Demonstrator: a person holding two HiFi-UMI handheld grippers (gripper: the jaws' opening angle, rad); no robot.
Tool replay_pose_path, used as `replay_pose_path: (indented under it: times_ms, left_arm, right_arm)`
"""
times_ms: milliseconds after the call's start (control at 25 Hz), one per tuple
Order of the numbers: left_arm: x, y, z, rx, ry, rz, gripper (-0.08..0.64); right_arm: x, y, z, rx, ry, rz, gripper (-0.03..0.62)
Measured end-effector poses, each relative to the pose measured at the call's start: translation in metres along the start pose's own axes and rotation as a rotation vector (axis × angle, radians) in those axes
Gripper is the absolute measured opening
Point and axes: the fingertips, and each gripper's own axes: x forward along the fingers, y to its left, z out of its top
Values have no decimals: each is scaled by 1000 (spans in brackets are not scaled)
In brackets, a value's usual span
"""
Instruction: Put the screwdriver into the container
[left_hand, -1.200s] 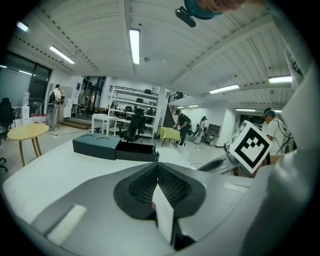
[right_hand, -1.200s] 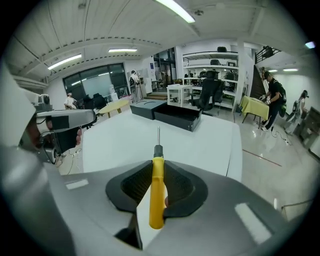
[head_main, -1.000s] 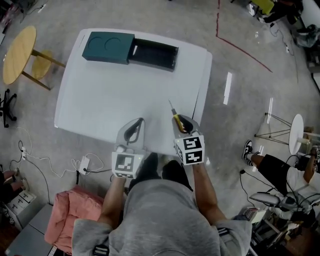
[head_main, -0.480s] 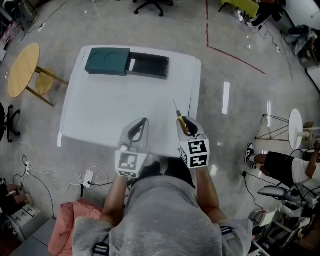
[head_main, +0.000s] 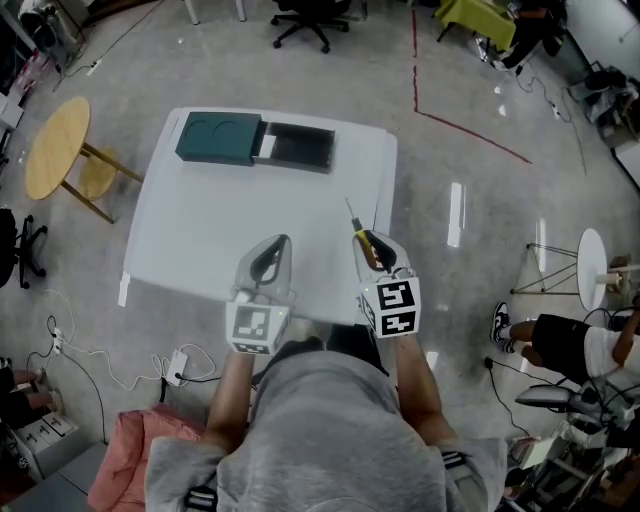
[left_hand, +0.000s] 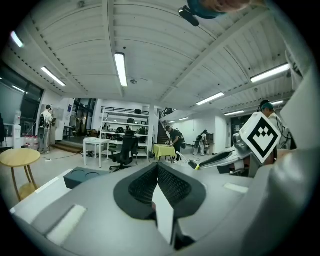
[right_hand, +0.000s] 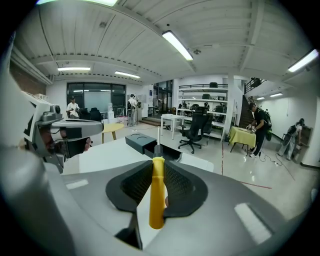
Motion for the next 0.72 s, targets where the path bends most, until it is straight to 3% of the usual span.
replay_pose_path:
  times_ms: [360,720]
  left_arm:
    - [27,10,9,-2,-3,95,11]
    - [68,44,13,-22,-5,215,11]
  right_arm:
    - [25,-26,30,-74,-22,72,75]
    - [88,-44,64,-176,-27,177,75]
